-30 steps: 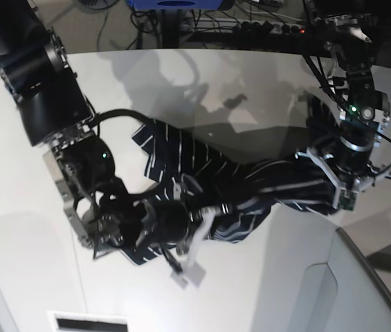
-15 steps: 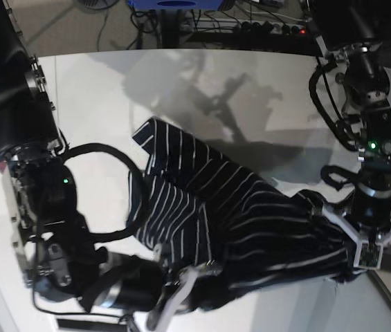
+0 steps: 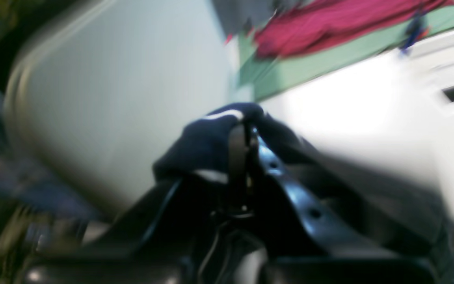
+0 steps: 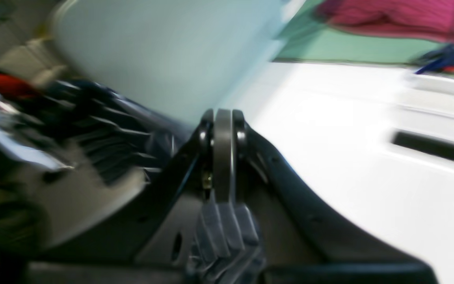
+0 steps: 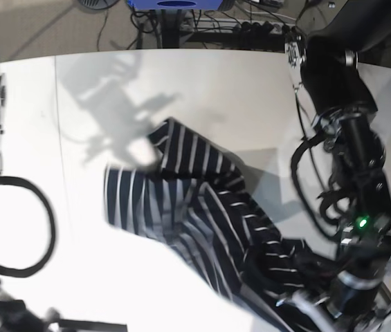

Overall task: Layout the t-shirt on the table in an organized manner, then fold the t-shirt properly
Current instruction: 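Lower the bunched shirt and regrasp it with the right gripper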

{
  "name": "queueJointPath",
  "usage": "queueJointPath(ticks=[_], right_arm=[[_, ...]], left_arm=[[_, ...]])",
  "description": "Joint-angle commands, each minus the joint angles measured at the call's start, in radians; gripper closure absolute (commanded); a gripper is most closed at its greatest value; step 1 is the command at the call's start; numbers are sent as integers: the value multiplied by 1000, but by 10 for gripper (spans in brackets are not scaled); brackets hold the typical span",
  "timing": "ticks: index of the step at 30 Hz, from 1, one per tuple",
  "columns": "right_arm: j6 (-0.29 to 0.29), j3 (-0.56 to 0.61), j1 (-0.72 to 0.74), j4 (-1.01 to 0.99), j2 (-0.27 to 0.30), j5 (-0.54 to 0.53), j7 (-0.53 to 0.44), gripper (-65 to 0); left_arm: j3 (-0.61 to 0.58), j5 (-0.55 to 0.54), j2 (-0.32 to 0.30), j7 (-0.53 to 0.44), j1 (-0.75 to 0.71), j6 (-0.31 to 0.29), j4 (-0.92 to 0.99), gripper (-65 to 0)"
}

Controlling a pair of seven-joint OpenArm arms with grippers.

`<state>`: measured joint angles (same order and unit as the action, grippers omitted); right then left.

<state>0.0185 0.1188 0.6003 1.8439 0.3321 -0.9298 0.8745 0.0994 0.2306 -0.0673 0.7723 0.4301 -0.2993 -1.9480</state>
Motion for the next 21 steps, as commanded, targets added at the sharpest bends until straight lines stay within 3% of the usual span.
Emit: queueJointPath(ticks=[1,5,9,12,15,18,21], right_arm=[[-2,-12,33,12,29,4,-38,-5],[-2,-3,19,9,60,21,-7,-5],[-2,84,-62,-86,54,54,21,-6],[-2,330,-76,-241,31,254,21,-6],[-2,562,-79,-430,-60,559,2,-8],[-4,591,-135,-591,-175,809,-113,-35],[-35,571,-164,-748,-268,949,-231,-204]], left_arm=[[-17,8,-6,-32,45,13,-18,0],[-77,60,2,-32,57,13,-17,0],[-115,123,-2,-38,-64,13,-17,0],[-103,128,-6,-41,-149,13,-14,0],[-73,129,-19,-41,-204,13,-12,0],[-26,129,-19,-41,-222,13,-11,0],[36,129,-21,-41,-239,13,-11,0]])
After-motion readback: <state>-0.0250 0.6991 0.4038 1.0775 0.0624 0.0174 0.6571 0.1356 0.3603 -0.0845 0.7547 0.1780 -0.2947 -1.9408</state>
